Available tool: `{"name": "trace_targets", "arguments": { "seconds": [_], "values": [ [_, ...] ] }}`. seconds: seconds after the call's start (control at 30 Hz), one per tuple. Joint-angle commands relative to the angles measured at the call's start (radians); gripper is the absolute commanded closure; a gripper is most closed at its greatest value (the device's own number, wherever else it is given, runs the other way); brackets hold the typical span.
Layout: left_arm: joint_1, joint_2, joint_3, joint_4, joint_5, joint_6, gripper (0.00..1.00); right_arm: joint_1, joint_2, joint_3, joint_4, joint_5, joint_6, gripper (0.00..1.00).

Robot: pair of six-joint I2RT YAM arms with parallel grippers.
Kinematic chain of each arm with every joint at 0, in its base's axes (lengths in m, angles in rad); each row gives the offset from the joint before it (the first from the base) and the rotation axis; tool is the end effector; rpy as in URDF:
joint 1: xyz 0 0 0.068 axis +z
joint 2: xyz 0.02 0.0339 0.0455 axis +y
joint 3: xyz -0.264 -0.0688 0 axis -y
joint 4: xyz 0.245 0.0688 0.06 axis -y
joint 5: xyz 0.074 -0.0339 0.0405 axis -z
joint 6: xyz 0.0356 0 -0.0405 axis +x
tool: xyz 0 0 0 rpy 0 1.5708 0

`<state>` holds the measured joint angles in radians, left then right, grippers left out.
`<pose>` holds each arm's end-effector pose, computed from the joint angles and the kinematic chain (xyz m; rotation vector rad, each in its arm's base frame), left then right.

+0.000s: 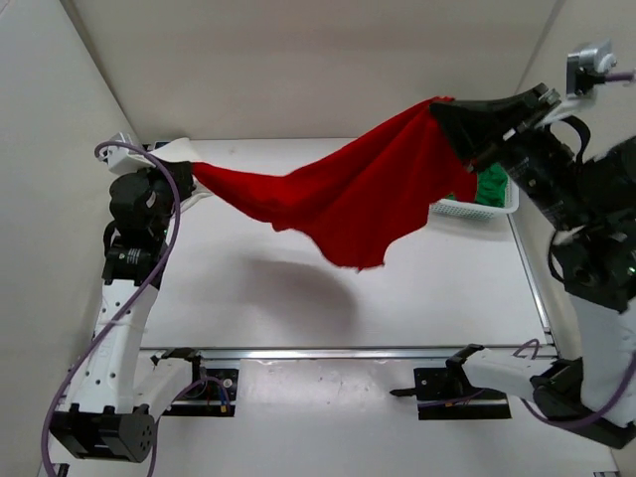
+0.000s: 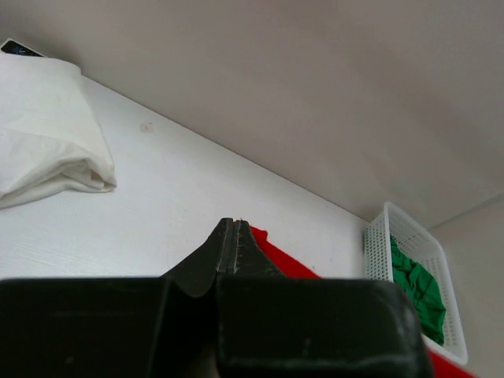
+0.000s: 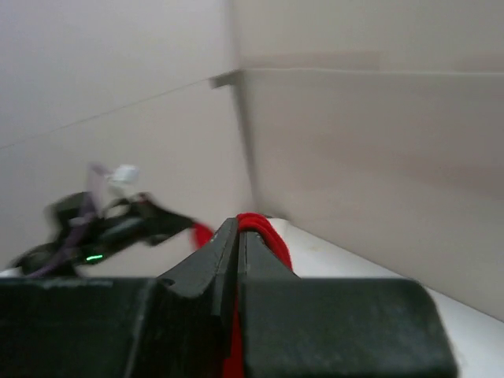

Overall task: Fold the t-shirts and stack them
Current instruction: Flatten out the tshirt

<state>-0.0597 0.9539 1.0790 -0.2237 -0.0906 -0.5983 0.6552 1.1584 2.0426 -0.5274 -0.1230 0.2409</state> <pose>0.2116 -0.0094 0.4082 -0.5150 1.6057 -0.4209 0.0969 0.0800 0.6211 -0.3675 1.2069 0.8537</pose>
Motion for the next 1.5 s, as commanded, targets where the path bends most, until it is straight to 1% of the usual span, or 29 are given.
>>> {"name": "trace_targets", "arguments": {
  "seconds": [0.0,0.03,0.07,0.1,0.13,0.17,0.2,0.27,0.3,0.37,0.4,0.43,0.47,0.5,0.57,0.6,0.63,0.67,0.73,0.8,0.83,0.87,0.9,0.93,1.03,1.1,1.13,1.3,1.47],
  "values": [
    [-0.025,-0.055,0.001,-0.052,-0.046,0.023,1.00,-0.314,0.079,-0.100,0.002,-0.178,0.043,1.00],
    [-0.025,-0.070,-0.028,-0.061,-0.049,0.020,1.00,-0.527,0.090,-0.210,0.064,-0.431,0.143,0.99],
    [-0.035,-0.090,-0.062,-0.059,-0.058,0.011,1.00,-0.601,0.112,-0.322,0.198,-0.590,0.228,1.00],
    [-0.040,-0.105,-0.083,-0.060,-0.057,0.008,1.00,-0.623,0.133,-0.361,0.277,-0.625,0.248,1.00],
    [-0.045,-0.124,-0.141,-0.057,-0.058,-0.001,1.00,-0.640,0.170,-0.402,0.283,-0.624,0.233,1.00],
    [-0.058,-0.144,-0.190,-0.051,-0.061,-0.008,1.00,-0.594,0.234,-0.406,0.277,-0.548,0.178,1.00],
    [-0.063,-0.162,-0.208,-0.051,-0.058,-0.020,1.00,-0.592,0.277,-0.400,0.285,-0.587,0.172,1.00],
    [-0.068,-0.175,-0.267,-0.051,-0.069,-0.021,1.00,-0.588,0.519,-0.305,0.233,-0.580,0.159,1.00],
    [-0.069,-0.176,-0.275,-0.054,-0.083,-0.030,1.00,-0.571,0.588,-0.189,0.186,-0.567,0.134,1.00],
    [-0.080,-0.178,-0.266,-0.066,-0.086,-0.023,1.00,-0.563,0.888,0.140,0.107,-0.592,0.141,1.00],
    [-0.097,-0.184,-0.268,-0.065,-0.103,-0.026,1.00,-0.554,0.964,0.242,0.046,-0.558,0.149,1.00],
    [-0.121,-0.188,-0.269,-0.062,-0.107,-0.040,1.00,-0.560,1.024,0.270,0.149,-0.576,0.187,1.00],
    [-0.133,-0.191,-0.272,-0.066,-0.104,-0.047,1.00,-0.583,1.032,0.221,0.208,-0.584,0.275,1.00],
    [-0.169,-0.195,-0.292,-0.045,-0.107,-0.060,1.00,-0.601,1.038,0.228,0.277,-0.611,0.350,0.93],
    [-0.227,-0.211,-0.333,-0.005,-0.130,-0.089,1.00,-0.626,1.080,0.333,0.251,-0.613,0.363,0.69],
    [-0.256,-0.219,-0.355,0.016,-0.153,-0.092,1.00,-0.643,1.069,0.326,0.232,-0.613,0.353,0.62],
    [-0.271,-0.222,-0.361,0.029,-0.181,-0.095,1.00,-0.646,1.023,0.289,0.192,-0.609,0.341,0.54],
    [-0.273,-0.224,-0.384,0.043,-0.193,-0.109,1.00,-0.641,0.979,0.268,0.158,-0.610,0.290,0.51],
    [-0.269,-0.204,-0.422,0.089,-0.161,-0.126,1.00,-0.605,0.897,0.207,-0.006,-0.526,0.172,0.52],
    [-0.265,-0.182,-0.447,0.109,-0.147,-0.152,1.00,-0.498,0.790,0.031,-0.004,-0.465,0.086,0.66],
    [-0.262,-0.179,-0.453,0.119,-0.158,-0.156,1.00,-0.458,0.703,-0.160,0.073,-0.436,0.075,0.74],
    [-0.253,-0.181,-0.465,0.124,-0.162,-0.158,1.00,-0.378,0.620,-0.341,0.117,-0.397,0.087,0.89],
    [-0.240,-0.187,-0.475,0.141,-0.158,-0.162,1.00,-0.292,0.562,-0.492,0.217,-0.317,0.101,0.96],
    [-0.220,-0.202,-0.481,0.144,-0.156,-0.153,1.00,-0.222,0.546,-0.548,0.295,-0.299,0.119,1.00],
    [-0.221,-0.213,-0.493,0.144,-0.175,-0.161,1.00,-0.132,0.552,-0.718,0.407,-0.277,0.202,1.00],
    [-0.235,-0.213,-0.508,0.161,-0.178,-0.153,1.00,-0.106,0.561,-0.858,0.519,-0.334,0.245,0.90],
    [-0.248,-0.211,-0.507,0.159,-0.182,-0.138,1.00,-0.088,0.561,-0.883,0.565,-0.320,0.274,0.87],
    [-0.259,-0.211,-0.537,0.173,-0.179,-0.140,1.00,-0.049,0.558,-1.096,0.756,-0.306,0.412,0.59],
    [-0.262,-0.213,-0.554,0.187,-0.172,-0.146,1.00,-0.014,0.627,-1.131,0.883,-0.297,0.504,0.59]
  ]
}}
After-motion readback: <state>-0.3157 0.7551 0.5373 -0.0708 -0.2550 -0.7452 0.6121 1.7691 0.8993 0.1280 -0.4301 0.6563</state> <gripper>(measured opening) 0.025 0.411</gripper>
